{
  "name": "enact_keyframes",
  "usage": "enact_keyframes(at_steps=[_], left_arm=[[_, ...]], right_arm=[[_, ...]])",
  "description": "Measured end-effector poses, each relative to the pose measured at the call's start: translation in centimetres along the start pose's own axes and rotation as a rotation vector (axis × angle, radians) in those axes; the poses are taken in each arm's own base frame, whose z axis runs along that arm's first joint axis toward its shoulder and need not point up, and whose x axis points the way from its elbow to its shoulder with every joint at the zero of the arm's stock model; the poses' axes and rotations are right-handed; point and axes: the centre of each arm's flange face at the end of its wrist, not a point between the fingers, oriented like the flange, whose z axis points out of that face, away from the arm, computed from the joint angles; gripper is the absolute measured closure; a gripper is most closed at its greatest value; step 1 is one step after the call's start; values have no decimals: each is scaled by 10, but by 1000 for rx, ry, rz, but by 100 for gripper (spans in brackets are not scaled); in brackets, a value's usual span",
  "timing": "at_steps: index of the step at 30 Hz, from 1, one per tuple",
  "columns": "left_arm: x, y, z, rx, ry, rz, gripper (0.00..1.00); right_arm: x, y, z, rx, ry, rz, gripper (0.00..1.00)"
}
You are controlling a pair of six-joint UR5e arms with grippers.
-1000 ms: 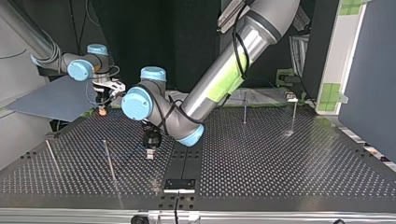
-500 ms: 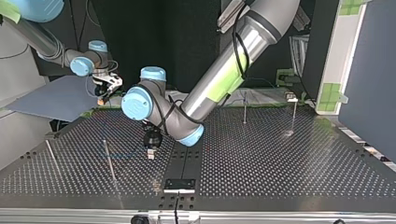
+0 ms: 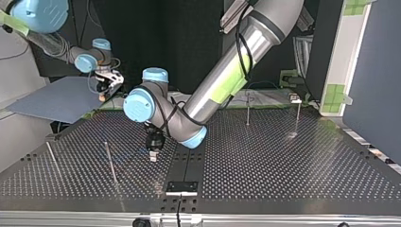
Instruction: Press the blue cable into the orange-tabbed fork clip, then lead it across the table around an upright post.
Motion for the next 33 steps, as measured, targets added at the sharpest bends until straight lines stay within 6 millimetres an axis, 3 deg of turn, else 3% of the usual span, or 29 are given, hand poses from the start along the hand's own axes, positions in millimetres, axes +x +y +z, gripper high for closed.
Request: enact_keyframes(at_steps=[6,10,33], left_arm=[[1,1,-1,-1,9,4,0],[2,2,-3,-11,21,-4,0],[10,-2,-33,7,177,-124,0]], right_arm=[[-33,17,2,-19,-16,2,100],[-43,26,2,-30,-18,-8,100],[-41,50,7,-51,4,0,100]])
